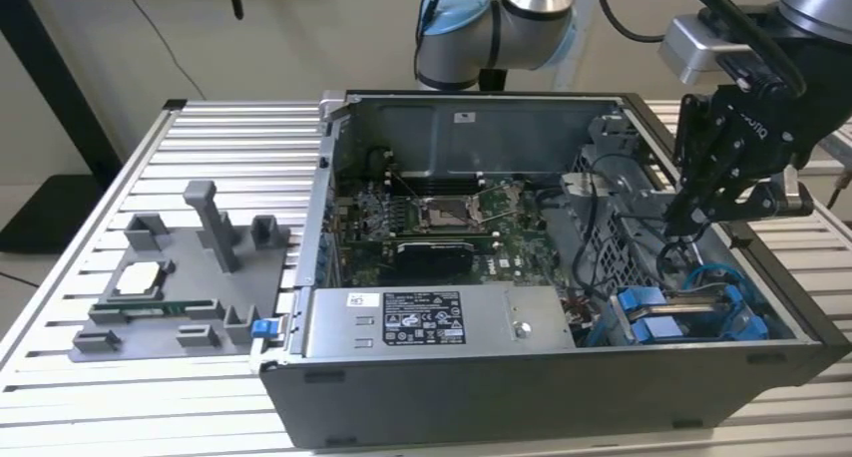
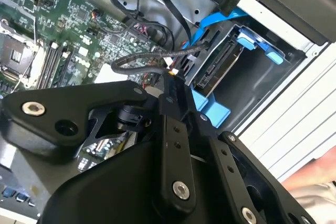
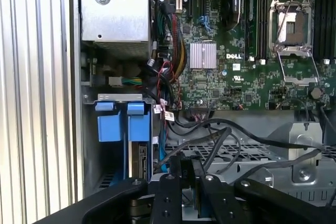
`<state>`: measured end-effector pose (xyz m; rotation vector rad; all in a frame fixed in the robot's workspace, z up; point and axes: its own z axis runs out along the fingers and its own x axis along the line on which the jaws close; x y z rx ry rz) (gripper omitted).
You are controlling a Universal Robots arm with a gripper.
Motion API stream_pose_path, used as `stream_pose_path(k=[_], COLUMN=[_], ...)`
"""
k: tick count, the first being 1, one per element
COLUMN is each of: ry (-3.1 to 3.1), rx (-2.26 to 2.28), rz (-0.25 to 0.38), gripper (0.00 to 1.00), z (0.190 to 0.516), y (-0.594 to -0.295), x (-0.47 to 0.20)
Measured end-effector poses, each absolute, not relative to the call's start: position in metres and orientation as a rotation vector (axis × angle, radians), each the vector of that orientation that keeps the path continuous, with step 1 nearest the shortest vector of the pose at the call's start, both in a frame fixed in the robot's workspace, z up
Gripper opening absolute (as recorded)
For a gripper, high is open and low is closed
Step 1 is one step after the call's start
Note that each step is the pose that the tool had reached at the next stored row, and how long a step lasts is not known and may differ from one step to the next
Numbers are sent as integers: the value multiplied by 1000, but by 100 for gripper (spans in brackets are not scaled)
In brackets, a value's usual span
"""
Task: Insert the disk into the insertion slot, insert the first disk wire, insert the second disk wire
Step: 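Insert the first disk wire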
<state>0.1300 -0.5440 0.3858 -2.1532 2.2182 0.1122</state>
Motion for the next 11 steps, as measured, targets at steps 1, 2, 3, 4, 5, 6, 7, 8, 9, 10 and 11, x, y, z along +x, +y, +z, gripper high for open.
stream_pose_path(k=[1,2,3,4,5,6,7,8,9,10,11], ry=[2219,2220,2221,2221,2221,2222,2222,2223,2224,2224,2225], rx=[-2154,-2154,-2155,-2155,-2156,-2156,-2157,-2157,-2157,-2158,-2158], rz=[114,115,117,118,119,120,121,122,123,124,125], gripper=[0,0,0,0,0,0,0,0,0,0,0], z=[386,386,385,385,385,385,384,384,384,384,383], y=[-544,-545,-545,-546,-547,-549,-550,-552,-553,-555,-556], x=[131,132,134,134,135,135,136,136,137,137,138])
